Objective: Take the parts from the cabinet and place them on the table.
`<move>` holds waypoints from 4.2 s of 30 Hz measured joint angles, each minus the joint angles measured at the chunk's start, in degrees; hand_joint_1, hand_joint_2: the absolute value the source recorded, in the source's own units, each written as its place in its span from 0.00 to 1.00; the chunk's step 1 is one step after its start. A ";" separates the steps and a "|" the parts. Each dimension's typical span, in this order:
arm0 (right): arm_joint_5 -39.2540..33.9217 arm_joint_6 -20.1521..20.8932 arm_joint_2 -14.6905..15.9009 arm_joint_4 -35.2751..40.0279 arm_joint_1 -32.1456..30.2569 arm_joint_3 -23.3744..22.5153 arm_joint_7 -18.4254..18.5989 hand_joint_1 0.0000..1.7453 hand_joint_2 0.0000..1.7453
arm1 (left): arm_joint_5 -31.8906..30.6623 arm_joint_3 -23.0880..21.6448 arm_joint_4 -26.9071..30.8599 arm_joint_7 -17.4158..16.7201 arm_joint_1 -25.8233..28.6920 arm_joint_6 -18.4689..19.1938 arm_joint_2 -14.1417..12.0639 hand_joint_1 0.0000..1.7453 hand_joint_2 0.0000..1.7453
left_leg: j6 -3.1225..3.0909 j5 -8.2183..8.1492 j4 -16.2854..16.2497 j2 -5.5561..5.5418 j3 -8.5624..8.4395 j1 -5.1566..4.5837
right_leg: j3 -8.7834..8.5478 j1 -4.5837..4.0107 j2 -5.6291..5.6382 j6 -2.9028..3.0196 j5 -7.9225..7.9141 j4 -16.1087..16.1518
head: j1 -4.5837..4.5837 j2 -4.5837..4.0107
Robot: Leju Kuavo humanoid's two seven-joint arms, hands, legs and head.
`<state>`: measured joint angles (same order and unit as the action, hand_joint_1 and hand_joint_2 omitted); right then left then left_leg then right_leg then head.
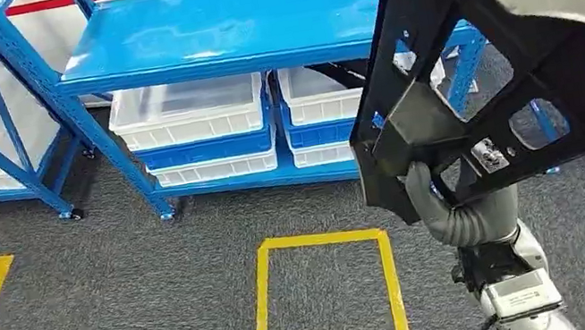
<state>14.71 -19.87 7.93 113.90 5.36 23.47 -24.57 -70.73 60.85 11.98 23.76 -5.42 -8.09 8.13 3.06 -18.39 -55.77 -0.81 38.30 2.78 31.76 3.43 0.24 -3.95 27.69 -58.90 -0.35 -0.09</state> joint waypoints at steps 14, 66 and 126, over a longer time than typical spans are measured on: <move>0.31 -0.07 0.04 -0.07 -0.03 0.02 0.09 1.00 1.00 | -0.02 0.00 -0.11 -0.28 -0.10 -0.48 0.24 0.00 1.00 | -3.96 -6.58 -4.75 0.91 -2.04 -2.64 | 0.95 -2.96 -0.57 1.73 -0.72 -0.15 | 0.33 0.00; 3.28 -0.07 2.47 0.85 -3.96 1.16 -0.26 1.00 1.00 | -1.77 -1.53 -0.13 1.42 0.47 0.46 -0.07 0.00 1.00 | -2.49 -11.25 -14.87 -0.18 4.30 -2.62 | 0.76 -2.35 -1.47 3.03 -1.00 0.47 | 1.27 0.00; -0.79 2.43 0.37 4.50 -13.79 -0.66 -9.51 1.00 1.00 | -1.31 -0.64 -0.48 -1.49 1.91 -2.45 -2.38 0.00 1.00 | -2.56 -9.11 -8.97 -1.13 1.00 -2.92 | -0.63 -1.95 -0.26 2.98 -0.23 0.82 | 2.93 0.00</move>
<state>13.92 -17.44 8.30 118.40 -8.43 22.82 -34.08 -72.04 60.22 11.50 22.27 -3.51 -10.54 5.75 0.50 -27.50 -64.75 -1.94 39.29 -0.14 31.13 1.48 -0.02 -0.97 27.46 -58.08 2.58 -0.09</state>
